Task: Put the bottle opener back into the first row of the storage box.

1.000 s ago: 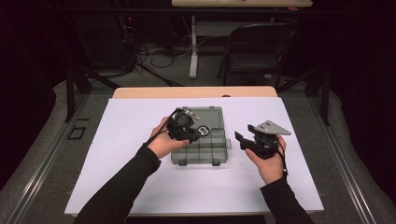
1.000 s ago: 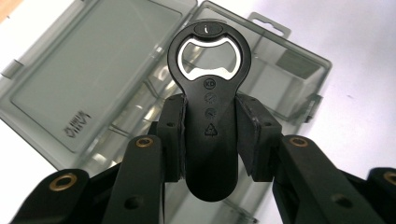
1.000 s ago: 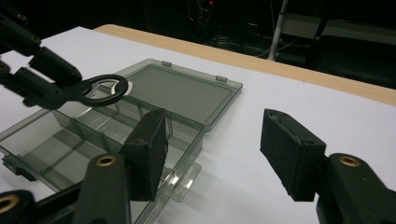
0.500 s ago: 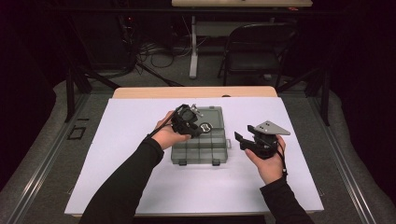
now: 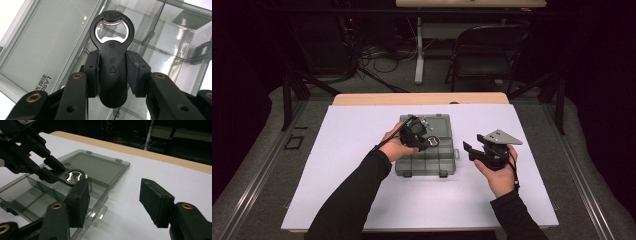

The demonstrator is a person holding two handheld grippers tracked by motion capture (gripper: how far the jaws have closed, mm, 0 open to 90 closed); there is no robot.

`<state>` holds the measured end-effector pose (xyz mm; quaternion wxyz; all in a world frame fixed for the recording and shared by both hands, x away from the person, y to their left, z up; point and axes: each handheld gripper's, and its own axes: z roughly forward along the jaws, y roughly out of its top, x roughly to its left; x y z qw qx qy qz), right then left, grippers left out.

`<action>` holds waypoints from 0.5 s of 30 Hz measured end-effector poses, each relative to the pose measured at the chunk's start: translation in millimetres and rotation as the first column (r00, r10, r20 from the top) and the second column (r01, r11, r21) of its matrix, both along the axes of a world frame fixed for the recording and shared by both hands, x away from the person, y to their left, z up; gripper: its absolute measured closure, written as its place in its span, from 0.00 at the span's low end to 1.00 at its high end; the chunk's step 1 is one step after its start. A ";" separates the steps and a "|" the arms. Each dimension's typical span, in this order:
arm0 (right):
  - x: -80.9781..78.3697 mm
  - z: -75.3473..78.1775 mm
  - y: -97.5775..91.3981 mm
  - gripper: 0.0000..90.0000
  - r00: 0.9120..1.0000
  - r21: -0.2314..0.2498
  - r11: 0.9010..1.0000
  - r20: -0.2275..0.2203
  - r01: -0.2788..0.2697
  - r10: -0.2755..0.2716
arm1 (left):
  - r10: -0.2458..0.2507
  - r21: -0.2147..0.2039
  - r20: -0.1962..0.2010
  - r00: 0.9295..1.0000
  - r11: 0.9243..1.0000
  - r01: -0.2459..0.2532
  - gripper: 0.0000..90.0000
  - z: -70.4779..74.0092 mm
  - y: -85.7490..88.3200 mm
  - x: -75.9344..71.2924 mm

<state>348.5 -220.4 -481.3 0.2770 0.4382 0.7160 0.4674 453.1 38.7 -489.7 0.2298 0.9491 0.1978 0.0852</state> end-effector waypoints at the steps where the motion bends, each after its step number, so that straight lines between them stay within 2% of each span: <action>1: -0.1 0.1 0.1 0.45 1.000 0.001 1.000 0.000 -0.001 0.001 | 0.002 0.000 -0.004 1.000 1.000 -0.002 0.72 -0.9 0.1 0.1; 15: -0.1 -0.5 1.4 0.45 1.000 -0.001 1.000 0.001 -0.001 0.001 | 0.012 -0.005 -0.009 1.000 1.000 -0.012 0.72 -6.9 2.9 1.5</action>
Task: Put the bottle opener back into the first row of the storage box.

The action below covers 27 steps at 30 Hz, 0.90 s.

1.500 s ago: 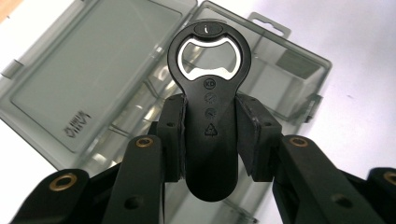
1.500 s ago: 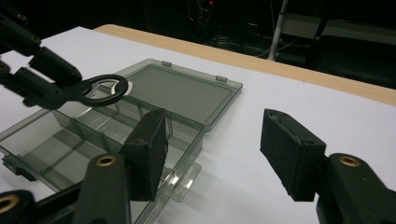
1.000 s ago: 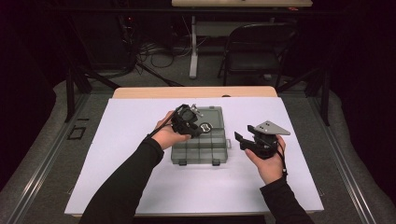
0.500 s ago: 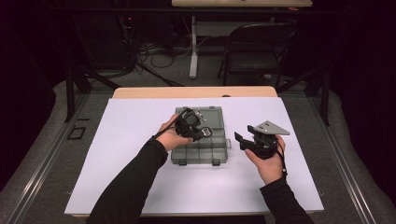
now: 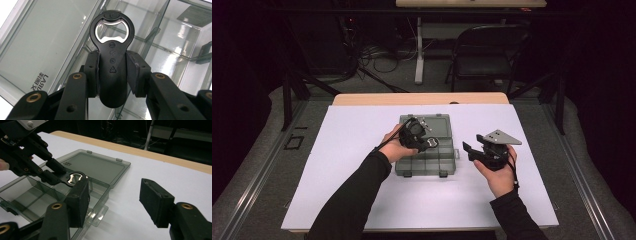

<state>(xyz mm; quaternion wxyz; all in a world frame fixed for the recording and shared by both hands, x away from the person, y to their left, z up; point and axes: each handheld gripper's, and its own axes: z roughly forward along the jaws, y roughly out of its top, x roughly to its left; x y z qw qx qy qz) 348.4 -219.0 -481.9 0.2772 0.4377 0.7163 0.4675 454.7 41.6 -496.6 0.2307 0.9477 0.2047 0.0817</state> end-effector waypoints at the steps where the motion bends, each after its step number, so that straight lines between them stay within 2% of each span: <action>1: 0.0 0.0 0.0 0.45 1.000 0.001 1.000 0.000 0.001 -0.001 | -0.003 0.001 0.001 1.000 1.000 0.003 0.72 0.0 0.0 0.0; 18: 0.4 -1.0 0.2 0.45 1.000 -0.001 1.000 -0.002 0.000 0.000 | -0.021 0.021 0.002 1.000 1.000 0.021 0.72 -4.1 -2.3 -2.1; 27: 0.6 -1.0 -0.5 0.45 1.000 -0.002 1.000 0.000 0.000 0.000 | 0.002 0.025 0.002 1.000 1.000 -0.002 0.71 -5.5 -2.4 -1.4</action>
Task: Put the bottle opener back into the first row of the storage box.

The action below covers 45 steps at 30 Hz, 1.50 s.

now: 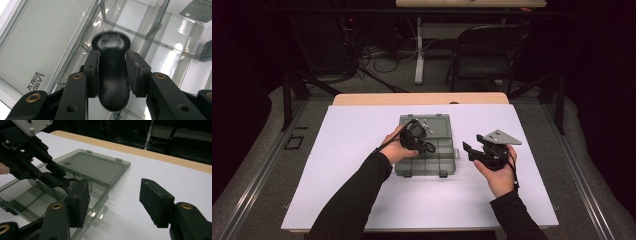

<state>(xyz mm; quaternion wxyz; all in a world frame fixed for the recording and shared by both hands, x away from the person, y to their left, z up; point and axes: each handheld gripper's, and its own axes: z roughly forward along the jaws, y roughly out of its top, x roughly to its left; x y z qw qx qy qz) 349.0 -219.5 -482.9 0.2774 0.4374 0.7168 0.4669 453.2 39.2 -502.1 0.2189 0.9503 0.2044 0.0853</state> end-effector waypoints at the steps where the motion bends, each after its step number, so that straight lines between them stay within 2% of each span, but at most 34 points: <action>1: 0.1 -0.1 0.2 0.45 1.000 0.001 1.000 0.000 0.001 -0.001 | 0.003 -0.002 0.004 1.000 1.000 -0.003 0.69 0.6 0.4 0.3; 3: 0.2 -0.3 0.1 0.45 1.000 0.001 1.000 0.000 0.002 -0.002 | 0.013 -0.017 0.003 1.000 1.000 -0.013 0.63 2.4 1.5 0.6; 6: 0.0 -0.2 0.0 0.45 1.000 0.000 1.000 -0.002 0.002 -0.002 | 0.022 -0.026 0.011 1.000 0.999 -0.021 0.59 5.2 3.0 0.4; 12: 0.2 -0.3 0.1 0.45 1.000 -0.005 1.000 0.000 0.001 -0.001 | 0.040 -0.037 0.027 0.999 0.999 -0.039 0.55 9.0 7.3 1.5; 22: 0.6 -1.3 0.3 0.45 1.000 -0.005 1.000 -0.004 0.000 0.000 | 0.077 -0.059 0.032 0.997 0.995 -0.075 0.52 15.8 16.9 2.3; 29: 1.2 -2.3 0.8 0.45 1.000 -0.013 1.000 -0.011 -0.002 0.002 | 0.117 -0.099 0.027 0.993 0.989 -0.114 0.51 25.1 35.8 1.0; 37: 2.4 -4.1 2.5 0.45 1.000 -0.018 1.000 -0.023 0.000 0.000 | 0.183 -0.131 0.028 0.983 0.975 -0.178 0.51 29.4 61.8 -0.8; 40: 2.5 -4.8 3.4 0.46 1.000 -0.003 1.000 -0.025 -0.003 0.003 | 0.193 -0.139 0.029 0.981 0.972 -0.188 0.51 30.5 68.3 -3.3; 45: 4.4 -6.5 4.6 0.46 0.999 -0.015 1.000 -0.033 -0.003 0.002 | 0.205 -0.162 0.027 0.978 0.967 -0.198 0.51 30.8 76.1 -7.0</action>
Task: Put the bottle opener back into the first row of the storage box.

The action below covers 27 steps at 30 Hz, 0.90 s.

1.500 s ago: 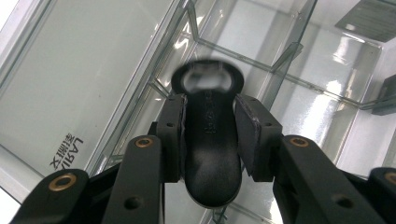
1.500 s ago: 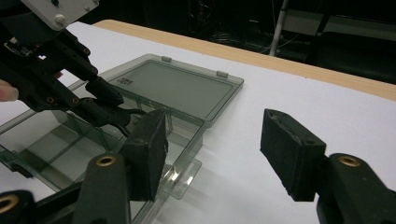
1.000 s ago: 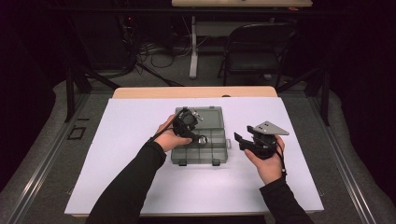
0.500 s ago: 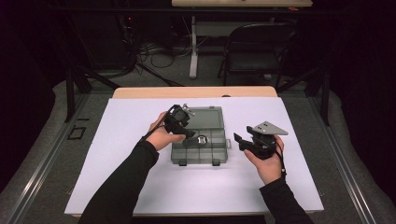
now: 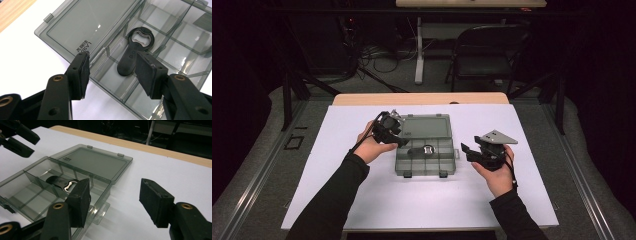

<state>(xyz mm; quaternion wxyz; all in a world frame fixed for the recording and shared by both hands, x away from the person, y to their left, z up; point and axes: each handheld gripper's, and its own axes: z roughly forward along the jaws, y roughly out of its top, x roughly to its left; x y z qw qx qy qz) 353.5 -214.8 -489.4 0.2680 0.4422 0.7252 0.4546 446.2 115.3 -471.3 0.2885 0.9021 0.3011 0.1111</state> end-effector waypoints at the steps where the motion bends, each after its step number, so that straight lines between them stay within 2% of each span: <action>1: 0.2 -0.4 0.4 0.46 1.000 -0.001 1.000 -0.004 0.002 -0.002 | 0.004 -0.006 -0.001 1.000 1.000 -0.004 0.51 -0.5 1.1 -0.8; 3: 0.8 -1.0 0.7 0.45 1.000 -0.009 1.000 -0.006 0.002 -0.002 | 0.004 0.004 0.001 1.000 1.000 -0.004 0.51 -1.4 3.4 -1.9; 8: 2.0 -2.4 2.8 0.45 1.000 -0.022 1.000 -0.015 0.004 -0.005 | 0.019 -0.012 0.006 1.000 1.000 -0.019 0.51 -3.9 10.2 -4.8; 11: 3.3 -3.0 4.9 0.43 1.000 -0.038 0.999 -0.019 0.003 -0.003 | 0.041 -0.035 0.011 0.999 0.999 -0.041 0.51 -4.6 16.1 -5.2; 13: 3.9 -3.3 6.0 0.43 1.000 -0.045 0.999 -0.021 0.001 -0.002 | 0.054 -0.054 -0.003 0.999 0.997 -0.054 0.50 -5.5 20.3 -5.8; 17: 5.6 -2.9 7.1 0.44 1.000 -0.041 0.999 -0.028 -0.014 0.013 | 0.065 -0.069 -0.007 0.998 0.995 -0.065 0.49 -10.0 25.8 -11.3; 21: 9.7 -0.6 9.7 0.48 0.999 -0.034 0.999 -0.033 -0.031 0.030 | 0.058 -0.072 -0.017 0.998 0.996 -0.059 0.49 -15.8 29.7 -16.4; 24: 12.5 2.0 14.2 0.51 0.999 -0.047 0.998 -0.029 -0.038 0.037 | 0.054 -0.092 -0.020 0.998 0.994 -0.055 0.49 -20.1 31.4 -20.9; 27: 16.3 4.7 18.3 0.51 0.999 -0.075 0.996 -0.029 -0.045 0.043 | 0.047 -0.084 -0.020 0.999 0.995 -0.048 0.50 -24.4 30.5 -25.0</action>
